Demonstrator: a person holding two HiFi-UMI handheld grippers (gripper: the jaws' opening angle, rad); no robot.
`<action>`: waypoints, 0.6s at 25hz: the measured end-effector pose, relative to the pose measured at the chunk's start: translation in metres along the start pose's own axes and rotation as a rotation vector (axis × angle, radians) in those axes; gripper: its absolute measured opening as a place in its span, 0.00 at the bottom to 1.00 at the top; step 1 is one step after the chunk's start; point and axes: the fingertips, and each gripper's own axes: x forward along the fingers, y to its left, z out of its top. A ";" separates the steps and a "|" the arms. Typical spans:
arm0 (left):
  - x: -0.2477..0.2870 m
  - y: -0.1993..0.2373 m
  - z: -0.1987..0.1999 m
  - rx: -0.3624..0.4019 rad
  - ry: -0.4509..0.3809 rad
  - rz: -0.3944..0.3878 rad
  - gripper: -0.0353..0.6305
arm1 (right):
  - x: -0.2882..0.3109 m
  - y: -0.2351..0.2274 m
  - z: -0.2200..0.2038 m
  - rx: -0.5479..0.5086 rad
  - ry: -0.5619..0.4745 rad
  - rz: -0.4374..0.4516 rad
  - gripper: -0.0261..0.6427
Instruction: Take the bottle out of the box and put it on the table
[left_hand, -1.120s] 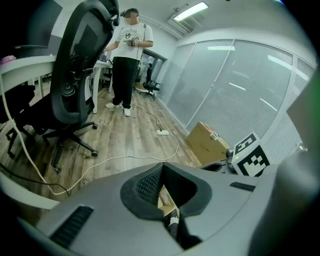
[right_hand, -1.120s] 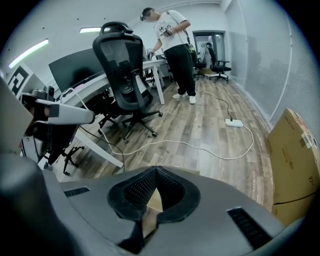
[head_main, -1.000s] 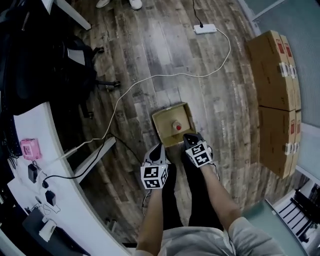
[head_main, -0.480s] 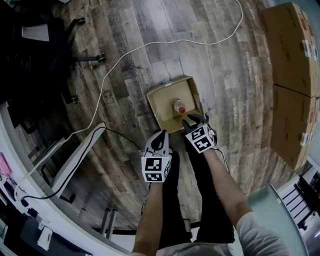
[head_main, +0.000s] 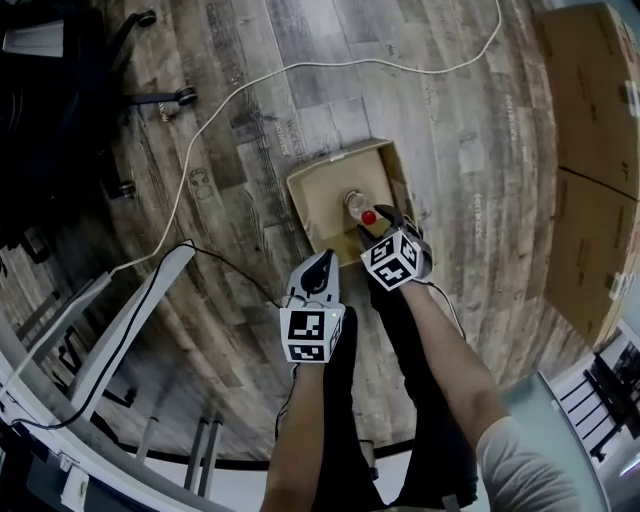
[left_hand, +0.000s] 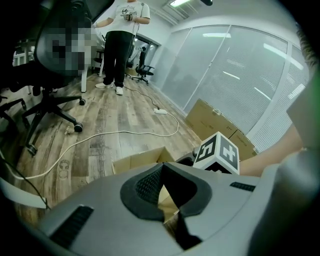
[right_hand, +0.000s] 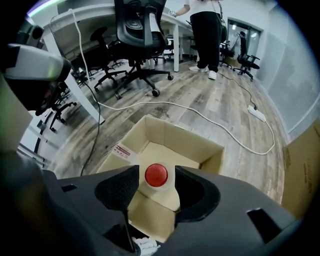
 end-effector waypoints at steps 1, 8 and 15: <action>0.002 0.001 -0.003 -0.002 -0.002 0.001 0.07 | 0.005 0.000 -0.001 -0.013 0.005 0.006 0.42; 0.004 0.010 -0.014 -0.006 -0.021 0.006 0.07 | 0.020 0.002 -0.001 -0.091 0.044 -0.005 0.31; -0.015 0.014 -0.017 -0.024 -0.030 0.026 0.07 | 0.010 0.009 -0.003 -0.129 0.074 -0.009 0.31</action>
